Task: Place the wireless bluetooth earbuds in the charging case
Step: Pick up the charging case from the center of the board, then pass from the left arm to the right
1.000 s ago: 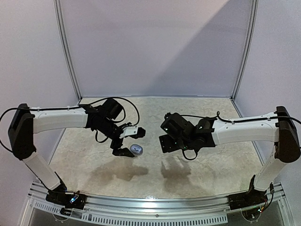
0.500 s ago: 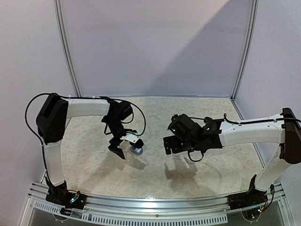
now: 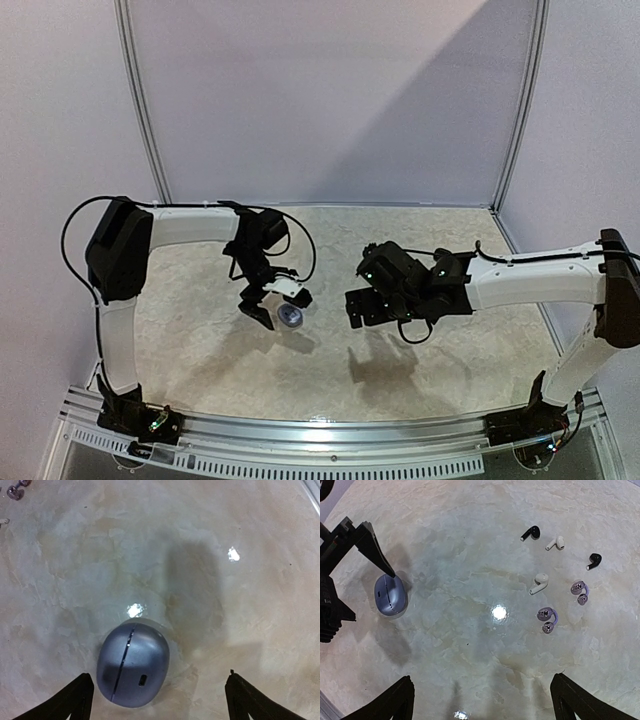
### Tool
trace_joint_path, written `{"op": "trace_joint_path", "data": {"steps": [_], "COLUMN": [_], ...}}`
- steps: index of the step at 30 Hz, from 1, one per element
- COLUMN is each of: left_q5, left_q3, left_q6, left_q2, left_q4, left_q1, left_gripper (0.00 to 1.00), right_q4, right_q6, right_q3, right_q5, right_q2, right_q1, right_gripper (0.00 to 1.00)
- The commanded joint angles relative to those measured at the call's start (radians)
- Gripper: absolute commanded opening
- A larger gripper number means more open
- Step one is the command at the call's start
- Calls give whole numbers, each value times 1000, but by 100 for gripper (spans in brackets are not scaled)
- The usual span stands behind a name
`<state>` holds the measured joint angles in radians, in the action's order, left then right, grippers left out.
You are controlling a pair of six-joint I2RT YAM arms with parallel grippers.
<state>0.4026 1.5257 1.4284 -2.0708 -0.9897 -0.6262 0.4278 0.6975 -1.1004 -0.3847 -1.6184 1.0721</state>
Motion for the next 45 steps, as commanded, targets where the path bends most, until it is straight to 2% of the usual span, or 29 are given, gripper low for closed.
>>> {"op": "trace_joint_path", "data": {"steps": [1, 7, 9, 20, 23, 31, 33, 37, 41, 45], "left_q5": [-29, -66, -71, -35, -1, 80, 97, 114, 81, 25], "left_q3": [64, 77, 73, 48, 0, -65, -64, -76, -156, -323], "left_q6": [14, 67, 70, 46, 34, 5, -33, -155, -285, -380], "left_q2": [-56, -102, -110, -73, -24, 179, 237, 379, 549, 739], "left_q4": [-3, -24, -21, -12, 13, -17, -16, 52, 238, 467], "left_q1": [0, -1, -1, -10, -10, -30, -32, -38, -54, -76], "left_gripper": [93, 88, 84, 43, 28, 5, 1, 0, 0, 0], "right_q4": [8, 17, 20, 31, 40, -13, -28, -27, -37, -114], "right_q6": [0, -4, -5, 18, 33, 50, 48, 17, -12, -4], "right_q3": [-31, -39, -41, -34, -27, -9, -14, -58, -110, -169], "right_q5": [12, 17, 17, 12, -3, 19, 37, 72, 158, 290], "right_q2": [-16, -26, -26, -24, -13, 72, 102, 170, 223, 214], "right_q1": [-6, -6, -5, -5, -13, -54, -67, -69, -70, -56], "right_gripper": [96, 96, 96, 96, 96, 96, 96, 95, 89, 78]}}
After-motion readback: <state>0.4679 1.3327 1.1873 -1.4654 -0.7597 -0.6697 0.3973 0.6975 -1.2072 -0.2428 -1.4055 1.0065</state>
